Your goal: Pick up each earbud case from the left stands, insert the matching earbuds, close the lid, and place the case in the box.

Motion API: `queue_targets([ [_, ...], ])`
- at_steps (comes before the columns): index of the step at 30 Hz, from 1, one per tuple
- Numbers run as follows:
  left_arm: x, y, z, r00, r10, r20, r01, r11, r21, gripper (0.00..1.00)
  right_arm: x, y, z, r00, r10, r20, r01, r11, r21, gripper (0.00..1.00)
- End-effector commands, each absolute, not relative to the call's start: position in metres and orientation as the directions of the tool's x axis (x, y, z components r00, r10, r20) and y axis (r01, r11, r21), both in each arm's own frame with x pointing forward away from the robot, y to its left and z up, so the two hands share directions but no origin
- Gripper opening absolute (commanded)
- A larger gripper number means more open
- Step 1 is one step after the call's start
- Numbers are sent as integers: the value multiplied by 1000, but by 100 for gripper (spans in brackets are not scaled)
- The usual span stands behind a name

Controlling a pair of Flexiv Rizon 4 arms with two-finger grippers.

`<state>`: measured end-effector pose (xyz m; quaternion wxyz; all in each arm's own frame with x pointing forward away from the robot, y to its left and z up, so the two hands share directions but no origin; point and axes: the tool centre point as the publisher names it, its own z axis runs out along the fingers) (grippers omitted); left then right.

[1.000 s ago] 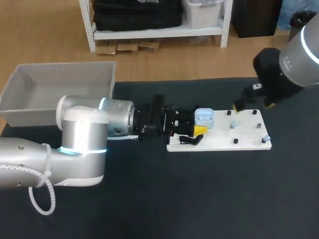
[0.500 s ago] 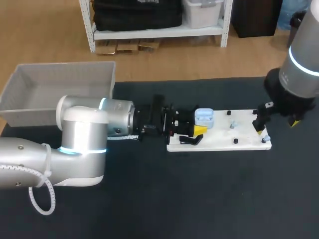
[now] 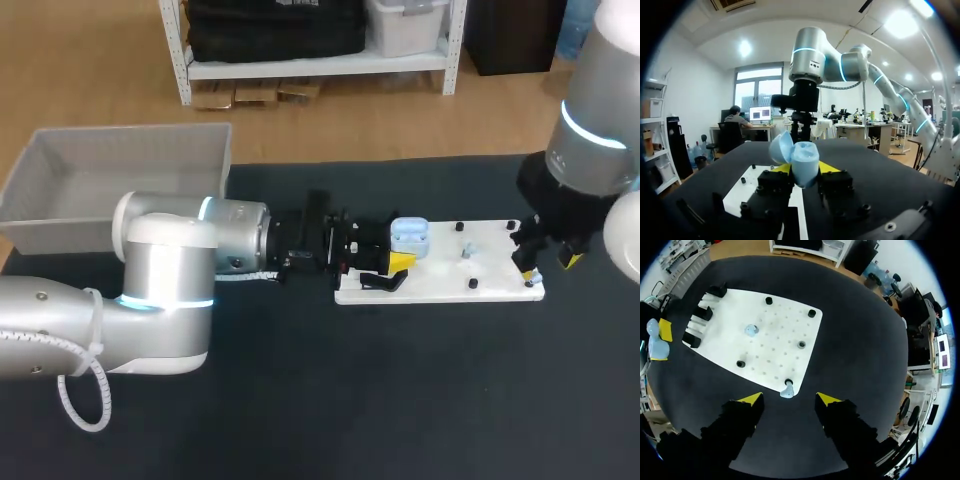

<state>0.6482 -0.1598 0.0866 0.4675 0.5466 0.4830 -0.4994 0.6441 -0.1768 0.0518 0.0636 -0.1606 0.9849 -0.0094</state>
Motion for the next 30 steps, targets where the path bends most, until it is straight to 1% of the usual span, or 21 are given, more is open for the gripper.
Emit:
queue_targets([
  [1, 646, -160, 86, 37, 60, -998, 996, -89, 32, 0, 649, -175, 44, -943, -316, -101, -315, 949, -32, 55],
  [4, 646, -160, 86, 37, 60, -998, 996, -89, 32, 0, 648, -175, 40, -945, -312, -101, -311, 950, -26, 53],
  [6, 646, -160, 86, 37, 60, -998, 996, -89, 32, 0, 647, -175, 38, -945, -311, -102, -310, 950, -23, 49],
  [16, 646, -160, 86, 37, 60, -998, 996, -89, 32, 0, 643, -173, 30, -945, -309, -105, -308, 951, -23, 45],
  [26, 646, -160, 86, 37, 60, -998, 996, -89, 32, 0, 644, -173, 30, -946, -300, -122, -300, 954, -19, 38],
  [30, 646, -160, 86, 37, 60, -998, 996, -89, 32, 0, 644, -174, 29, -947, -298, -119, -298, 954, -21, 36],
])
